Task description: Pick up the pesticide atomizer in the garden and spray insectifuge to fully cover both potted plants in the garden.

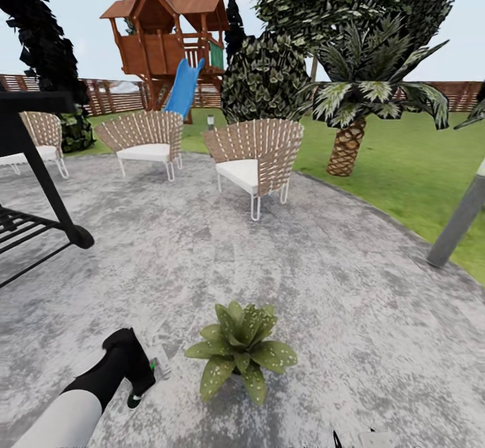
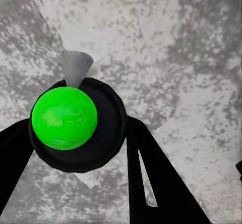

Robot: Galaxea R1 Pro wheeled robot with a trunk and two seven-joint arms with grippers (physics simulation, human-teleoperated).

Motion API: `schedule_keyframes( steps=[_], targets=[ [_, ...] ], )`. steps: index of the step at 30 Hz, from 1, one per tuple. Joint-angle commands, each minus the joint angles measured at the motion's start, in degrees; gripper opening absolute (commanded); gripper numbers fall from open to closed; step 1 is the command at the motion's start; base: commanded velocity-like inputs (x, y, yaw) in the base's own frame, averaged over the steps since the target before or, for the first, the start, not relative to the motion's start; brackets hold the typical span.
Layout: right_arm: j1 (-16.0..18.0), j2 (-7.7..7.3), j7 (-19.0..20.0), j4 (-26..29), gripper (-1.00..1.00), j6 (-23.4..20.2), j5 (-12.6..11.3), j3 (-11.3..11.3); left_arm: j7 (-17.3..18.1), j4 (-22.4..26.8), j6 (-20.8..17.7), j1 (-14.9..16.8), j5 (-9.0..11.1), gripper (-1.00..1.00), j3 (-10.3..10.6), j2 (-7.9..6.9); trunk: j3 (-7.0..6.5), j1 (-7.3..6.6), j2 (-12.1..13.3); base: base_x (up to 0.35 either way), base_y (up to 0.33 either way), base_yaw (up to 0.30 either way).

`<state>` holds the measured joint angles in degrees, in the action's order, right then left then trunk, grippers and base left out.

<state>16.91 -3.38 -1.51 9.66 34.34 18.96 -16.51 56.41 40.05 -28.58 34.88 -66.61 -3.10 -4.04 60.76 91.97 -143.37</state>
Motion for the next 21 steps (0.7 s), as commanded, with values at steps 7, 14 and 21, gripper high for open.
schedule_keyframes(
  steps=[7,14,21],
  targets=[
    [0.1,0.04,-0.2,-0.1,1.0,0.2,0.6,-0.4,1.0,1.8,-0.4,0.0,-1.7,-1.0,-0.1,0.17,-0.07,-0.01,0.0,-0.02,0.032,-0.265],
    [0.1,0.04,-0.1,0.0,1.0,0.2,0.6,-0.3,1.0,3.2,-0.7,-0.1,-1.7,-1.0,-0.3,0.58,-0.07,-0.01,0.0,0.08,0.26,-0.02],
    [0.1,0.04,-0.2,0.0,1.0,0.2,0.6,-0.4,1.0,3.2,-0.7,-0.1,-1.7,-1.0,-0.3,0.7,-0.07,-0.01,0.0,0.237,0.207,-0.137]
  ],
)
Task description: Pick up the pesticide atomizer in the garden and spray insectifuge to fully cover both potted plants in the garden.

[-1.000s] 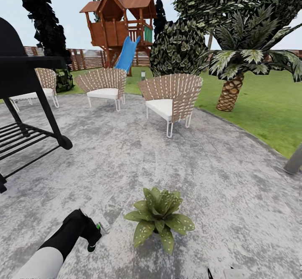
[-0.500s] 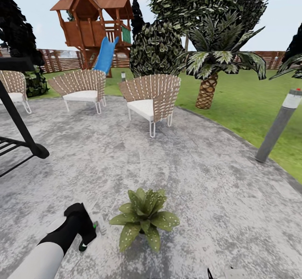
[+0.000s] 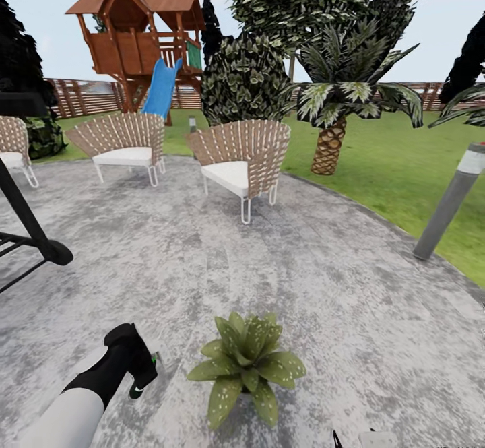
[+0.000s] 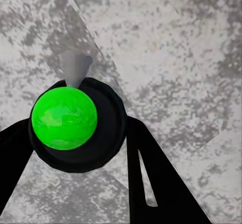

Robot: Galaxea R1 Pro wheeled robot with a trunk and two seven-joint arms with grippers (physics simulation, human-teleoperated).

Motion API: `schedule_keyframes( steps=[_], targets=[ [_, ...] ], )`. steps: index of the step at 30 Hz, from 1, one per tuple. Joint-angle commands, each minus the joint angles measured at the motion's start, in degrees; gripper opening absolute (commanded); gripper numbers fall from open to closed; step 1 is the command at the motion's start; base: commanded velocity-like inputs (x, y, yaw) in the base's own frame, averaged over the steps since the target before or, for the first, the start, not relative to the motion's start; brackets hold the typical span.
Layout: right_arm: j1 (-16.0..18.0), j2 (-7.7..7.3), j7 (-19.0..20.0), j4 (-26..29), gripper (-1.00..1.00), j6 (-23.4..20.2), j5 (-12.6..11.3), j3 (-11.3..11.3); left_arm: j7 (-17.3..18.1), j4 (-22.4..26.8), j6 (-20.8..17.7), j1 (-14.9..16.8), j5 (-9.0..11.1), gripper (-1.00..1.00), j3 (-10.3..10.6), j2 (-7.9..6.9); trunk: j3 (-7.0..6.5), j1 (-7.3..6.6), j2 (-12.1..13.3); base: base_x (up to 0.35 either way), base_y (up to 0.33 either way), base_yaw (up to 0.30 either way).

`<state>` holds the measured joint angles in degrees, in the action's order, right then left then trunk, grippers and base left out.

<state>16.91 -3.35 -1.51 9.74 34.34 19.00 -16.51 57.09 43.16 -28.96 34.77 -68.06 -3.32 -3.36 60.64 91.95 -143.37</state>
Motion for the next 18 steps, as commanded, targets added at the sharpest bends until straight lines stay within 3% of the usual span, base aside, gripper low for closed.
schedule_keyframes(
  steps=[1,6,7,8,9,12,14,18],
  targets=[
    [0.1,0.01,-0.2,-0.1,1.0,0.2,0.6,-0.4,0.4,0.1,-0.3,0.0,-0.2,-1.0,-0.1,0.02,0.05,0.01,0.0,0.124,0.081,-0.256],
    [0.1,0.01,-0.2,-0.1,1.0,0.2,0.6,-0.4,0.4,-0.2,-0.1,-0.4,-0.2,-1.0,0.0,-0.03,0.05,0.01,0.0,0.031,0.02,-0.264],
    [0.1,0.01,-0.2,-0.1,1.0,0.2,0.6,-0.4,1.3,-0.6,0.0,-0.5,-0.1,-1.0,0.1,-0.25,0.05,0.01,0.0,0.002,0.001,-0.267],
    [0.1,0.01,-0.2,-0.1,1.0,0.2,0.6,-0.4,5.4,-0.7,0.3,-0.5,-0.5,-1.0,0.3,-0.53,0.05,0.01,0.0,0.001,0.0,-0.258],
    [0.1,0.01,-0.2,-0.1,1.0,0.2,0.6,-0.4,7.8,-0.5,0.4,-0.4,-1.3,-1.0,0.2,-0.56,0.05,0.01,0.0,0.0,0.0,-0.184],
    [0.1,0.01,-0.2,-0.1,1.0,0.3,0.6,-0.4,10.2,-0.1,0.5,-0.2,-4.0,-1.0,0.2,-0.41,0.05,0.01,0.0,0.0,0.0,-0.077],
    [0.1,0.01,-0.2,-0.1,1.0,0.3,0.6,-0.4,10.9,0.0,0.3,-0.2,-6.7,-1.0,0.2,-0.17,0.05,0.01,0.0,0.0,0.0,-0.012],
    [0.1,0.01,-0.2,-0.1,1.0,0.3,0.6,-0.4,11.1,-0.1,0.3,-0.6,-9.0,-1.0,0.4,-0.18,0.05,0.01,0.0,0.0,0.0,-0.002]
  ],
)
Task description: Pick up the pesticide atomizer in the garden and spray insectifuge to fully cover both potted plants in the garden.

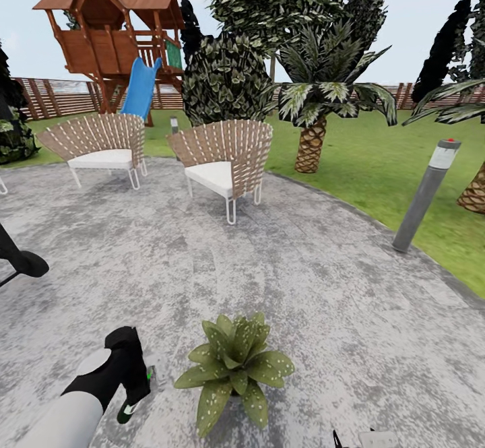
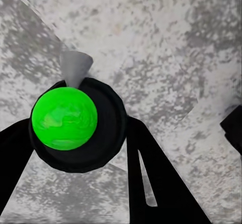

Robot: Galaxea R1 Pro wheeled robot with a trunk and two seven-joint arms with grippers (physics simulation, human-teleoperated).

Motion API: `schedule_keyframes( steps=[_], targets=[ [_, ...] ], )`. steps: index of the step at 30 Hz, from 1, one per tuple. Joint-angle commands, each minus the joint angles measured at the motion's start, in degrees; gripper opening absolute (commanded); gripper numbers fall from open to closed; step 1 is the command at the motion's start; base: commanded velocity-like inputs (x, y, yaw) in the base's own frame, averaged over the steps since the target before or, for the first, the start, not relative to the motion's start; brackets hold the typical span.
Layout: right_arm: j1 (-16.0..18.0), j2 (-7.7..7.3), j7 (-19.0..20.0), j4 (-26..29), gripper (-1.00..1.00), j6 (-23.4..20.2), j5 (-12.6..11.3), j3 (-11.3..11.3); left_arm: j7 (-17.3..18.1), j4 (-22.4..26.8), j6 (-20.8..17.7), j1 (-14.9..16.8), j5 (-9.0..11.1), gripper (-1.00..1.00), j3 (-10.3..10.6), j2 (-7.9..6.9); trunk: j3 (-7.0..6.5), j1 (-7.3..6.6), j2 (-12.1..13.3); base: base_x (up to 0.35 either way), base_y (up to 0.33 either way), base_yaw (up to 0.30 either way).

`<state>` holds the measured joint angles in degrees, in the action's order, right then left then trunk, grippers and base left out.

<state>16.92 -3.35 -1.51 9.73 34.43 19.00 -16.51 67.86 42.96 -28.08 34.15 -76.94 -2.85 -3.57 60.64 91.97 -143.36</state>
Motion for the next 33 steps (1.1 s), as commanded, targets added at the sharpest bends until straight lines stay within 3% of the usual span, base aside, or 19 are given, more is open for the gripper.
schedule_keyframes(
  steps=[1,7,11,14,18,33],
  targets=[
    [0.0,0.01,-0.2,-0.1,1.0,0.2,0.6,-0.4,0.4,0.0,-0.5,-0.1,-0.3,-1.0,-0.1,-0.13,0.05,-0.01,0.0,0.0,0.0,0.0],
    [0.0,0.01,-0.2,-0.1,1.0,0.2,0.6,-0.4,0.9,0.1,-0.4,0.2,0.3,-1.0,-0.6,-0.49,0.05,-0.01,0.0,0.0,0.0,0.0],
    [0.0,0.01,-0.2,-0.1,1.0,0.2,0.6,-0.4,7.5,0.8,-0.3,0.8,0.4,-1.0,-0.7,-0.2,0.05,-0.01,0.0,0.0,0.0,0.0],
    [0.0,0.01,-0.2,-0.1,1.0,0.2,0.6,-0.4,8.9,3.8,-0.4,0.8,0.4,-1.0,-0.6,0.13,0.05,-0.01,0.0,0.0,0.0,0.0],
    [0.0,0.01,-0.2,-0.1,1.0,0.2,0.6,-0.4,9.2,6.0,-0.5,0.6,0.1,-1.0,-0.6,0.36,0.05,-0.01,0.0,0.0,0.0,0.0],
    [0.0,-0.08,-0.2,-0.1,1.0,0.1,0.7,-0.3,9.4,6.2,0.0,0.1,0.7,-1.0,-0.6,0.2,0.05,-0.01,0.0,-0.054,0.0,0.0]
  ],
)
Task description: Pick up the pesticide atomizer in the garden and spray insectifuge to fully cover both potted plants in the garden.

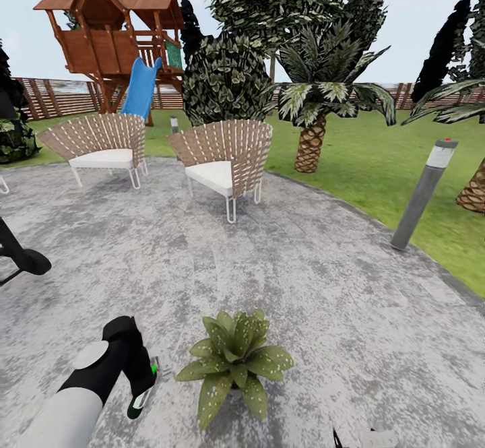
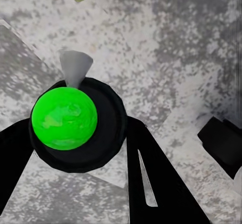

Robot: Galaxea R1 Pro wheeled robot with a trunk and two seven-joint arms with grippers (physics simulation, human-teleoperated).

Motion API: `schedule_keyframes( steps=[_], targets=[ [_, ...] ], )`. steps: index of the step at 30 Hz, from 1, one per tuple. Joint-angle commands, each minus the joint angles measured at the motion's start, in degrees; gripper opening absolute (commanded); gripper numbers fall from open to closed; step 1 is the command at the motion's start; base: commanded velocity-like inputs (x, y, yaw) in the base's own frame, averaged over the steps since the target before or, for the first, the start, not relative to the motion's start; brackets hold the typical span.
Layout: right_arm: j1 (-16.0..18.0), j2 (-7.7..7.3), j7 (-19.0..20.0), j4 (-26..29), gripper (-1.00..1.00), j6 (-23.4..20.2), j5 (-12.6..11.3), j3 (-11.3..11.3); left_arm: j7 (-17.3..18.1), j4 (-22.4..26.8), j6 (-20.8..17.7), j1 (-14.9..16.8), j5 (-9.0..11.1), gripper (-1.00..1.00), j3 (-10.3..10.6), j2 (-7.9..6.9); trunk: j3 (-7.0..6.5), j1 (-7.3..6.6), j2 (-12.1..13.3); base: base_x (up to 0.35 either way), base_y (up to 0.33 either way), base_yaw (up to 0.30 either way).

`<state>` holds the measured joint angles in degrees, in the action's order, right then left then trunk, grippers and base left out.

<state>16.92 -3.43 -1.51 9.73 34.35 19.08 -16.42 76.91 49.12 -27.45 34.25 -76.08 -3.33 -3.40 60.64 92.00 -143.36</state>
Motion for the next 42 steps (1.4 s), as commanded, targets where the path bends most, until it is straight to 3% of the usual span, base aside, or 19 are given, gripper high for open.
schedule_keyframes(
  steps=[1,8,26,42],
  targets=[
    [0.0,0.01,-0.2,-0.1,1.0,0.2,0.6,-0.4,0.3,0.1,-0.6,0.1,-0.2,-1.0,-0.1,0.07,0.05,-0.04,0.0,-0.305,0.0,0.0],
    [0.0,0.01,-0.2,-0.1,1.0,0.2,0.6,-0.4,0.3,2.1,-0.9,0.4,-0.2,-1.0,-0.1,0.23,0.05,-0.04,0.0,-0.204,0.126,-0.025],
    [0.0,0.01,-0.2,-0.1,1.0,0.2,0.6,-0.4,0.3,2.3,-1.2,0.7,-0.3,-1.0,-0.1,0.65,0.05,-0.04,0.0,-0.003,0.06,-0.26],
    [0.0,0.01,-0.2,-0.1,1.0,0.2,0.5,-0.4,0.1,2.3,-1.7,0.7,-0.8,-1.0,-0.1,0.76,0.05,-0.04,0.0,0.122,0.28,-0.064]
  ],
)
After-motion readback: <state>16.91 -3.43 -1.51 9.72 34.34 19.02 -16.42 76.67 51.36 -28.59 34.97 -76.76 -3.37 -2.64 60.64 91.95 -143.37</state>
